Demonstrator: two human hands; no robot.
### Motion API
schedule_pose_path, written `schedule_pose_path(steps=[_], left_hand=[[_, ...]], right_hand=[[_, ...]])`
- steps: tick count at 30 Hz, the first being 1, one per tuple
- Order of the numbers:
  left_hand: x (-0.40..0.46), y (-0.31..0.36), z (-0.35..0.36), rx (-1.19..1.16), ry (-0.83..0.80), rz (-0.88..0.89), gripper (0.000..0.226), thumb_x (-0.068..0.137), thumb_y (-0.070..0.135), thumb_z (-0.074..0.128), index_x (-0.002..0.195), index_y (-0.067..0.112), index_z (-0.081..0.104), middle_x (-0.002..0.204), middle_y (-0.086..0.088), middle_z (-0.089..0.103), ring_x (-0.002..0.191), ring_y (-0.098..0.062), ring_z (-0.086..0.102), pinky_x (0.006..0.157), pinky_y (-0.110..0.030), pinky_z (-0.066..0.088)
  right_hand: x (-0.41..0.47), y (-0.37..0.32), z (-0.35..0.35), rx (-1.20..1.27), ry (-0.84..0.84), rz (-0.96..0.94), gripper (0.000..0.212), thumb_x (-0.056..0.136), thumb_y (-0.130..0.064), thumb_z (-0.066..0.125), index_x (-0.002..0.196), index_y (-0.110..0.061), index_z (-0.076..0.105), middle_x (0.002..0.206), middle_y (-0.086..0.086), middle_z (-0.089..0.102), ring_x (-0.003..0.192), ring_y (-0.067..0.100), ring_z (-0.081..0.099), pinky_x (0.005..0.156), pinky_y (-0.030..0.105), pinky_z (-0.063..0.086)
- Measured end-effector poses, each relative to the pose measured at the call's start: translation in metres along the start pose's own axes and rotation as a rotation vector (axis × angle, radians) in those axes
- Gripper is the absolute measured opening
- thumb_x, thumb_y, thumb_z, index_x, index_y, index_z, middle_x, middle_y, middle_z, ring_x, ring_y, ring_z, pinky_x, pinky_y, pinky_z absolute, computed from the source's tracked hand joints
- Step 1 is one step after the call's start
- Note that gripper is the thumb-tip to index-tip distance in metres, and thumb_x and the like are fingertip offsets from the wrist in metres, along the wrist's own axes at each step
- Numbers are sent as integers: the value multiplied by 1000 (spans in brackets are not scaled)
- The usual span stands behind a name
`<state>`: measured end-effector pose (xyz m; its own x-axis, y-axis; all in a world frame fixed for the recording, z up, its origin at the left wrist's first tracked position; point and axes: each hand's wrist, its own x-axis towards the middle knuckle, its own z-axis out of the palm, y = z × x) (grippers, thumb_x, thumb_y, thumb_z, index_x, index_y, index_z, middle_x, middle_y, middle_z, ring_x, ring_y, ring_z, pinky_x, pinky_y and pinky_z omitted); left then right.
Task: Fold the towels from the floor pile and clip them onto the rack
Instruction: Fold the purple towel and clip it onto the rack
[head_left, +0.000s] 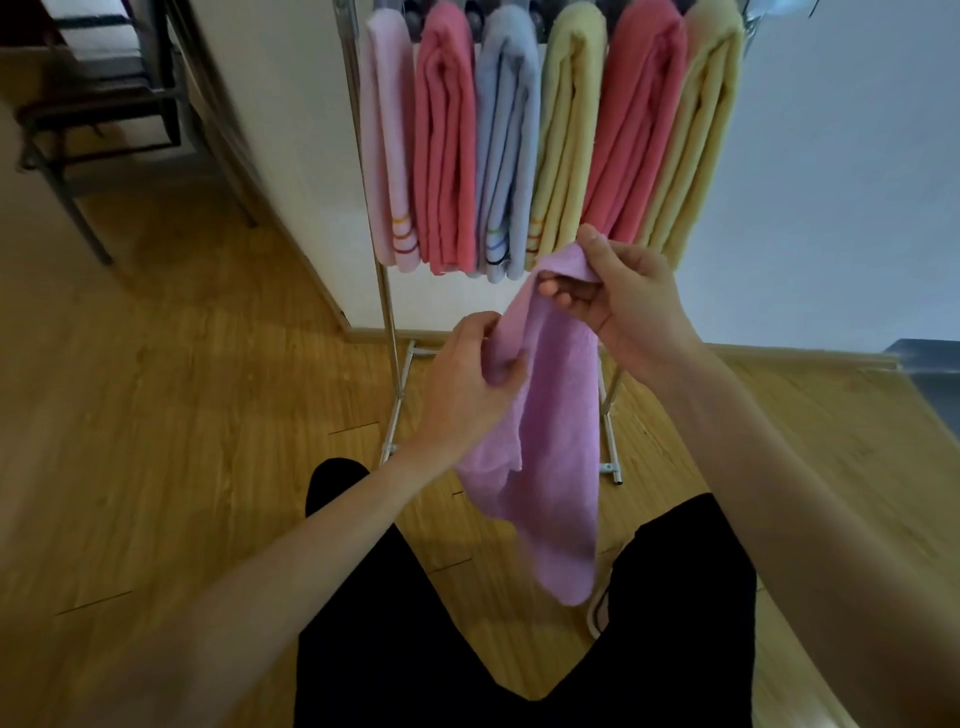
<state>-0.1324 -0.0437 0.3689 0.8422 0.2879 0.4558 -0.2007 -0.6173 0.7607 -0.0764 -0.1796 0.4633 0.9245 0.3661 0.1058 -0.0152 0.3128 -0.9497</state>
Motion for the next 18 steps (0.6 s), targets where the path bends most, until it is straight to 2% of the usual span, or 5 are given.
schedule_pose_path(steps=[4, 7, 12, 16, 18], left_hand=[[-1, -6, -11, 123, 35, 197, 21, 81, 13, 62, 100, 7, 62, 87, 1, 62, 75, -10, 55, 66, -20, 46], [-5, -19, -19, 171, -20, 243, 11, 89, 14, 58, 93, 6, 65, 78, 4, 59, 65, -1, 48, 62, -10, 36], [1, -33, -28, 142, -140, 72, 13, 95, 19, 56, 93, 12, 67, 70, 14, 57, 61, 5, 52, 59, -8, 37], [13, -26, -35, 6, -38, -72, 12, 95, 10, 53, 92, 11, 64, 77, 10, 60, 72, 0, 55, 65, -9, 40], [18, -21, -37, -24, 8, -95, 11, 95, 9, 52, 91, 10, 62, 78, 6, 60, 74, -3, 55, 66, -10, 41]], right_hand=[[1, -4, -7, 9, 47, 3, 32, 100, -19, 45, 91, 6, 63, 67, 10, 70, 63, 15, 66, 62, 20, 54], [1, -6, -14, 32, 79, 12, 32, 100, -20, 46, 89, 5, 63, 66, 11, 69, 62, 15, 65, 62, 20, 53], [-1, 3, -25, 38, 115, 45, 32, 99, -21, 47, 86, 3, 63, 65, 11, 68, 60, 15, 64, 60, 20, 53], [-4, 19, -42, 51, 231, 127, 28, 98, -21, 50, 79, -4, 60, 58, 4, 63, 55, 14, 58, 58, 20, 52], [-6, 29, -52, -45, 286, 221, 25, 97, -20, 53, 78, -4, 59, 59, 6, 57, 51, 13, 53, 52, 19, 48]])
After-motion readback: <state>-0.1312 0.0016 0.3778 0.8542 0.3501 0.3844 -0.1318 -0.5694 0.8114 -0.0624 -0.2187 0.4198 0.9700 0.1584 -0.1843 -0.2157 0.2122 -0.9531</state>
